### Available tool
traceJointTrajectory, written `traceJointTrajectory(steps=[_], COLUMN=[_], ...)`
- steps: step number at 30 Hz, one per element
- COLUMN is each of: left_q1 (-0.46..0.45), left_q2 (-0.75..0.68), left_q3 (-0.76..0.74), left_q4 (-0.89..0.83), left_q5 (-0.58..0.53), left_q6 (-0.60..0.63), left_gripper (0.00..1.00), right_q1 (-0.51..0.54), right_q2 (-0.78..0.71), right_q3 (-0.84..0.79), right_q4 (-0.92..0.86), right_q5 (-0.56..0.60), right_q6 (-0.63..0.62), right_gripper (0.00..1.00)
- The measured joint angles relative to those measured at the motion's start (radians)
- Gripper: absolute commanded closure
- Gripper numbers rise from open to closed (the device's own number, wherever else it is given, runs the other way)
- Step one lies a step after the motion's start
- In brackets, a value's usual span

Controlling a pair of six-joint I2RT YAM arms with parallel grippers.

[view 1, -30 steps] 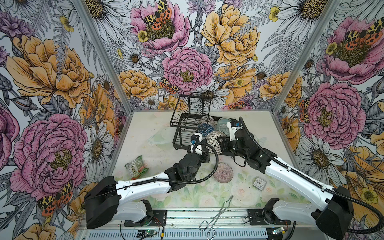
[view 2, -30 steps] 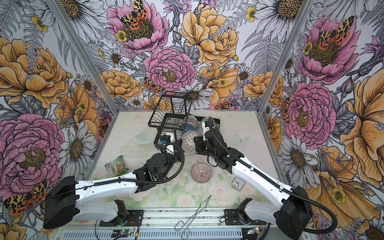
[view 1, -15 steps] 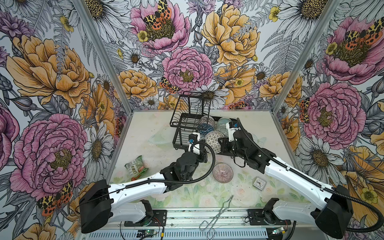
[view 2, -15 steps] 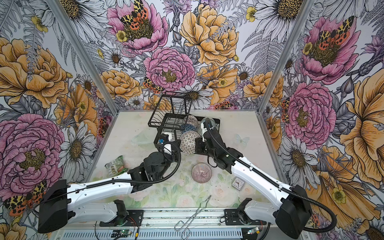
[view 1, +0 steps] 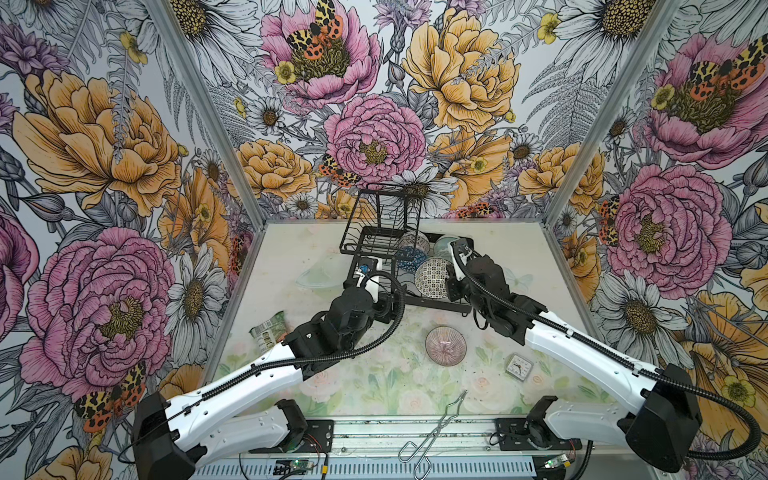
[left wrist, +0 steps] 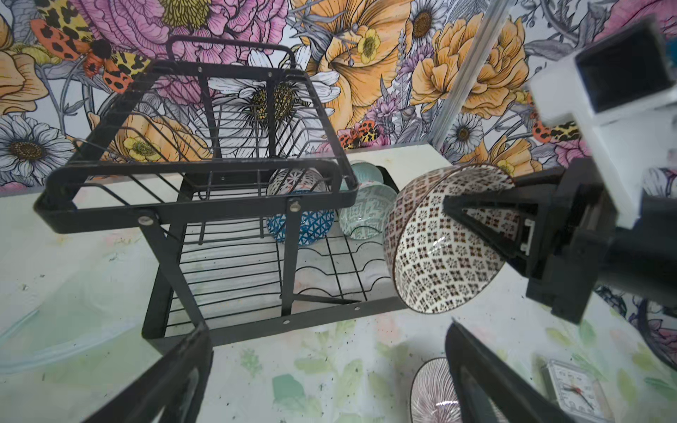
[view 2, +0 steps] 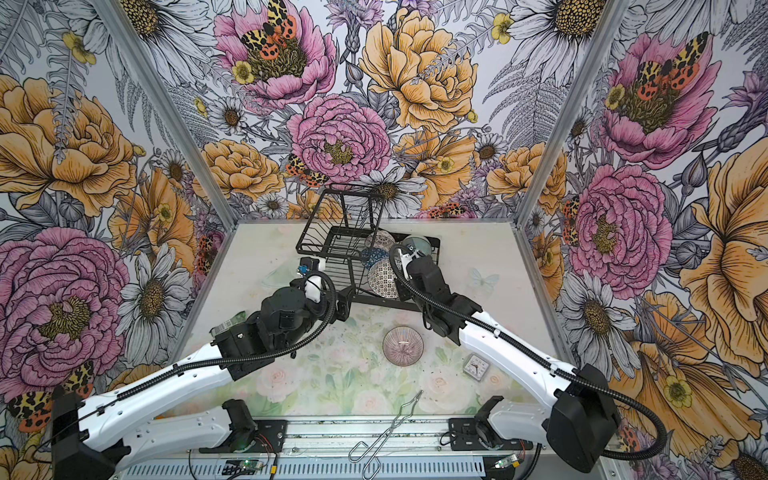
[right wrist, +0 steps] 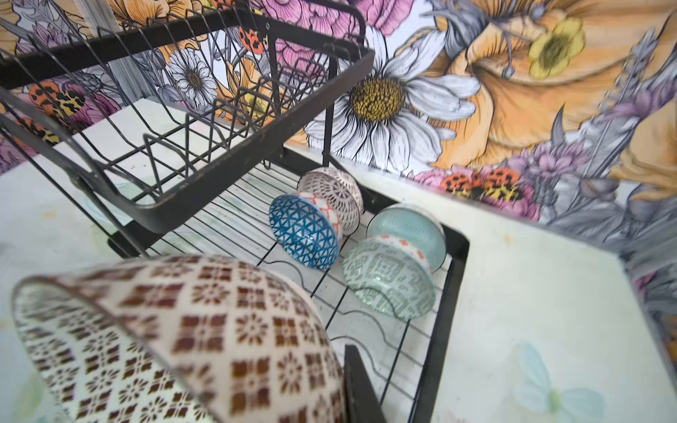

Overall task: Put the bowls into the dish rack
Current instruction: 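Carry the brown-patterned bowl with right gripper toward the rack while left gripper releases, then lower the brown-patterned bowl into the rack beside the blue-rimmed bowl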

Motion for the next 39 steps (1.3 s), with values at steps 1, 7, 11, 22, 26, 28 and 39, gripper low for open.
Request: traceJointTrajectory(steps=[1,7,11,22,26,28,39], left_q1=[0.014,0.082,0.094,0.124,0.124,0.124,0.133], left_q2=[-0.003,-0.018,-0.019,-0.019,-0.026,-0.037,-0.077], left_q3=[0.0,-0.01,-0.02,-0.036,-0.041,-0.049,-0.074], left_q4=[-0.018,-0.06,-0.072,-0.079,-0.079,-0.079,-0.082], left_q5=[0.013,0.068,0.084,0.126,0.13,0.13,0.134], left_q6=[0.001,0.0,-0.003,-0.004,-0.008,-0.01,-0.012], left_gripper=[0.01,0.01,0.01,0.01,0.01,0.01,0.01], right_q1=[0.0,0.0,0.004,0.04,0.042,0.042,0.04], right_q2=[0.0,0.039,0.137,0.475,0.563,0.599,0.762], right_q3=[-0.034,-0.201,-0.224,-0.22,-0.192,-0.164,-0.028], right_q4=[0.052,0.391,0.6,1.032,1.084,1.109,1.22], right_q5=[0.013,0.075,0.1,0.15,0.164,0.169,0.17], right_q6=[-0.053,-0.407,-0.629,-1.024,-1.079,-1.099,-1.157], right_gripper=[1.0,1.0,1.0,1.0,1.0,1.0,1.0])
